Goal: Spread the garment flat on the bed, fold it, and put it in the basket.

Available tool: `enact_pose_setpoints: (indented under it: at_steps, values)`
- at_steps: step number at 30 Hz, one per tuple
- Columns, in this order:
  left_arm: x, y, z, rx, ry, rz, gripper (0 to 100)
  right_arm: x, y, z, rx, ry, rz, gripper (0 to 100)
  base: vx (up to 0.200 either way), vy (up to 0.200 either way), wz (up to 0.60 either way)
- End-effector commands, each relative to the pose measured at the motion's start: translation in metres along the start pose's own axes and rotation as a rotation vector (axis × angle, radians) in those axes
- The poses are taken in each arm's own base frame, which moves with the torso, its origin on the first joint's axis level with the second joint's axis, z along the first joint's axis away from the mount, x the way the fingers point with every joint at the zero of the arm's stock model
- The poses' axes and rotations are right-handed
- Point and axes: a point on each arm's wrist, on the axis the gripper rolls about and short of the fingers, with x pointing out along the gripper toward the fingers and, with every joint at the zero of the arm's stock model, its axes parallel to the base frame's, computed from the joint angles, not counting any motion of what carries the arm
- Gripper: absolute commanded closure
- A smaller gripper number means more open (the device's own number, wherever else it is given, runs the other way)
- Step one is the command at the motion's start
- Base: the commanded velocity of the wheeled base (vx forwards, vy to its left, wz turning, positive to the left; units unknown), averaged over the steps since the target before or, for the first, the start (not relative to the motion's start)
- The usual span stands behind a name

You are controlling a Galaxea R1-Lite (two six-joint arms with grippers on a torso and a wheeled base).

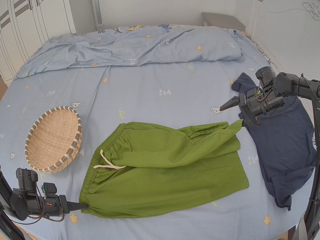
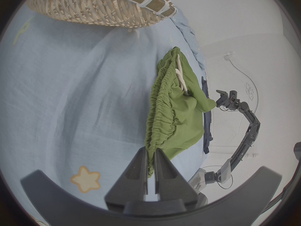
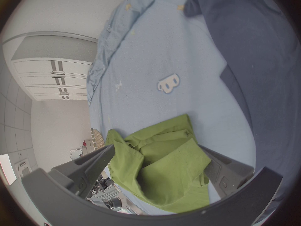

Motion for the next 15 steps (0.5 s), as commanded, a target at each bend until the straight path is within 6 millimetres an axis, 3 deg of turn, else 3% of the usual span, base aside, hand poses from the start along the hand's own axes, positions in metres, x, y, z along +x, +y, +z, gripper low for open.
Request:
enact_pose_setpoints:
  at_steps: [1, 7, 9, 11, 12, 15]
  values:
    - [0.001, 0.001, 0.000, -0.005, 0.002, 0.002, 100, 0.013, -0.017, 0.002, 0.045, 0.043, -0.025, 0, 0.000, 0.000, 0.00]
    - [0.003, 0.003, 0.000, -0.003, 0.013, 0.005, 100, -0.037, -0.004, 0.000, 0.010, -0.007, 0.007, 0, 0.000, 0.000, 0.00]
    - [0.002, 0.004, -0.002, 0.004, 0.018, 0.005, 100, -0.067, 0.009, -0.006, 0.002, -0.026, 0.054, 0, 0.000, 0.000, 0.00]
    - [0.002, 0.004, -0.002, 0.004, 0.018, 0.005, 100, -0.069, 0.010, -0.007, 0.001, -0.028, 0.057, 0, 0.000, 0.000, 0.00]
    - [0.002, 0.004, -0.003, 0.014, 0.020, 0.006, 100, -0.102, 0.028, -0.019, -0.048, -0.051, 0.100, 0, 0.000, 0.000, 0.00]
    - [0.003, 0.004, -0.003, 0.020, 0.022, 0.005, 100, -0.138, 0.049, -0.032, -0.171, -0.136, 0.108, 0, 0.000, 0.000, 0.00]
